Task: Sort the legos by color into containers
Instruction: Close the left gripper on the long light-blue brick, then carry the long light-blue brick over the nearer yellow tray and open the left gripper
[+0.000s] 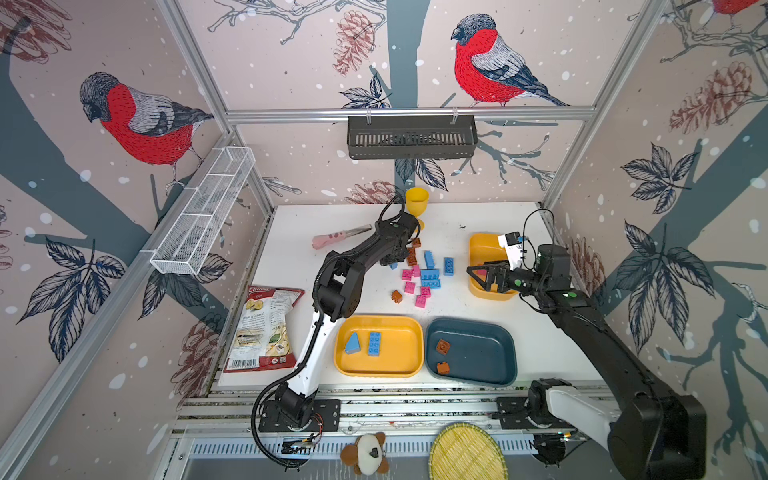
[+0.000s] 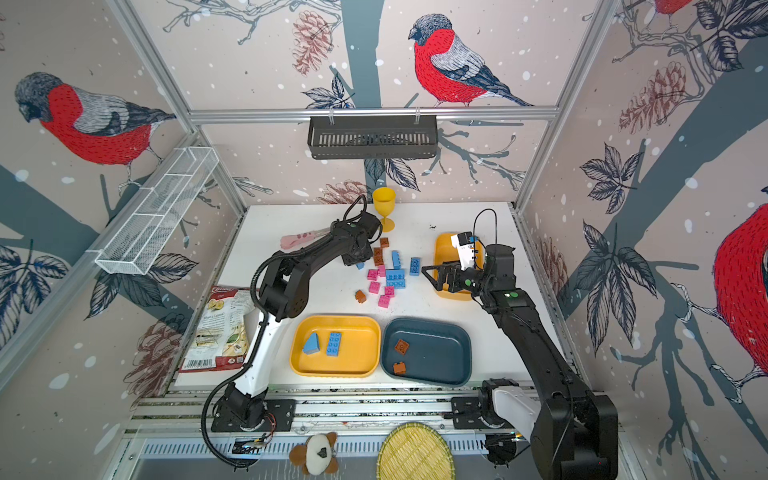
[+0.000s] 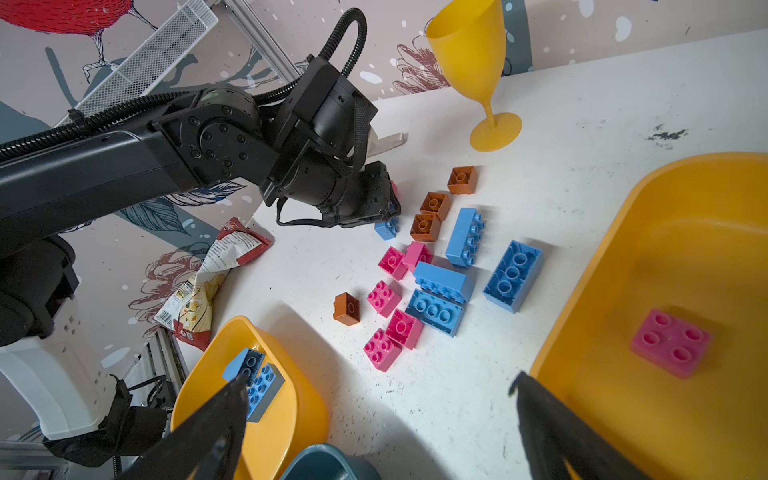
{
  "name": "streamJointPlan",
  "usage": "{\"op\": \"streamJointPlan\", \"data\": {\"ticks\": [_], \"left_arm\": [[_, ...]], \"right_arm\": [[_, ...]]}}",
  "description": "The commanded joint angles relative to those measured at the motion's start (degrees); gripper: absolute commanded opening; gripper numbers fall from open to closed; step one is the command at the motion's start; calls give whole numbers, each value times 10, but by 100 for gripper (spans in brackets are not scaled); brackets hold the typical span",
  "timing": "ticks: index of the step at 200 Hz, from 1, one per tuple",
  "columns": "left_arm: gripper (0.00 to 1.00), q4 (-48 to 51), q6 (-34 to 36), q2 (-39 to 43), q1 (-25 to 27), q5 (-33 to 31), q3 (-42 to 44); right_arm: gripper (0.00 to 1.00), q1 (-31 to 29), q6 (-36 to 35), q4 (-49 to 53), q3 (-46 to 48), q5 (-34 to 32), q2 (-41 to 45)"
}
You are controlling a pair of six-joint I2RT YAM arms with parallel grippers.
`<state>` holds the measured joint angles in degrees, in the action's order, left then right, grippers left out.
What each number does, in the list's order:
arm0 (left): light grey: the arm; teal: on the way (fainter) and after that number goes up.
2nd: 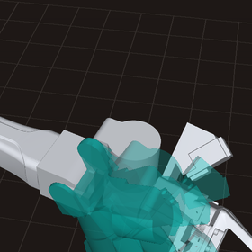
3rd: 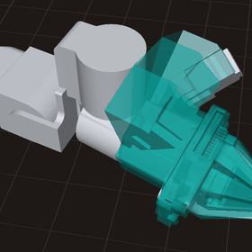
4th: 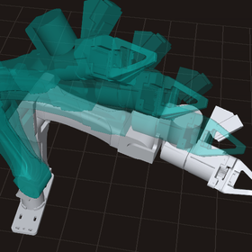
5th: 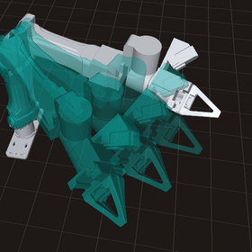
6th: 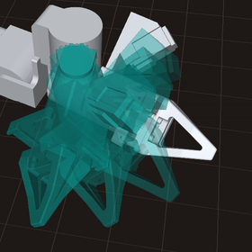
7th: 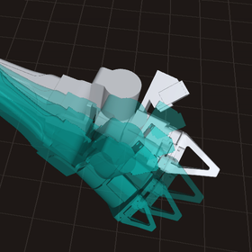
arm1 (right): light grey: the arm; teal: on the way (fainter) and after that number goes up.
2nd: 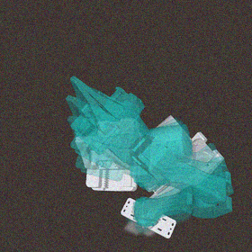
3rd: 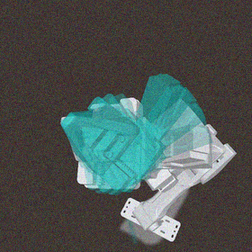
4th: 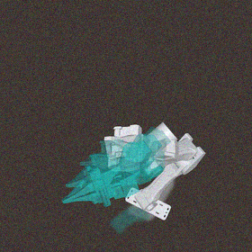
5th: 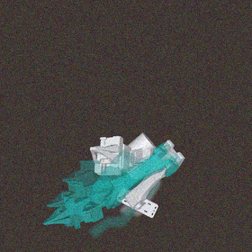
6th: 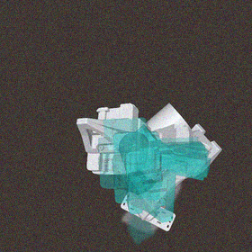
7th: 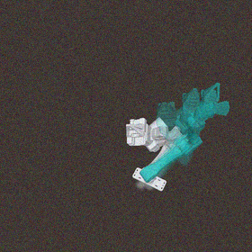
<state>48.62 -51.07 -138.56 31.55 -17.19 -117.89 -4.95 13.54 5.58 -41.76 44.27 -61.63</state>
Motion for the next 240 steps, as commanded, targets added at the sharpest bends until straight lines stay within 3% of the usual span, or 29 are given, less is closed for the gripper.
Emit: {"op": "streamJointPlan", "data": {"ticks": [1,40,62,120,156,202,240], "left_arm": [[32,21,-10,-2,0,-22,3],[20,12,11,12,0,-14,18],[18,1,31,47,0,-16,57],[17,-19,145,232,9,25,208],[16,2,190,365,34,101,317],[15,68,160,501,65,144,453],[15,48,125,602,65,219,582]], "right_arm": [[99,1,4,-18,-1,8,-4],[99,2,1,-13,-5,11,-6],[99,4,2,-12,-5,10,-5],[99,3,8,-20,-8,22,-12],[99,1,7,-17,-11,25,-13],[99,-7,-7,-1,-16,23,-16],[100,-19,-15,9,-22,15,-25]]}}
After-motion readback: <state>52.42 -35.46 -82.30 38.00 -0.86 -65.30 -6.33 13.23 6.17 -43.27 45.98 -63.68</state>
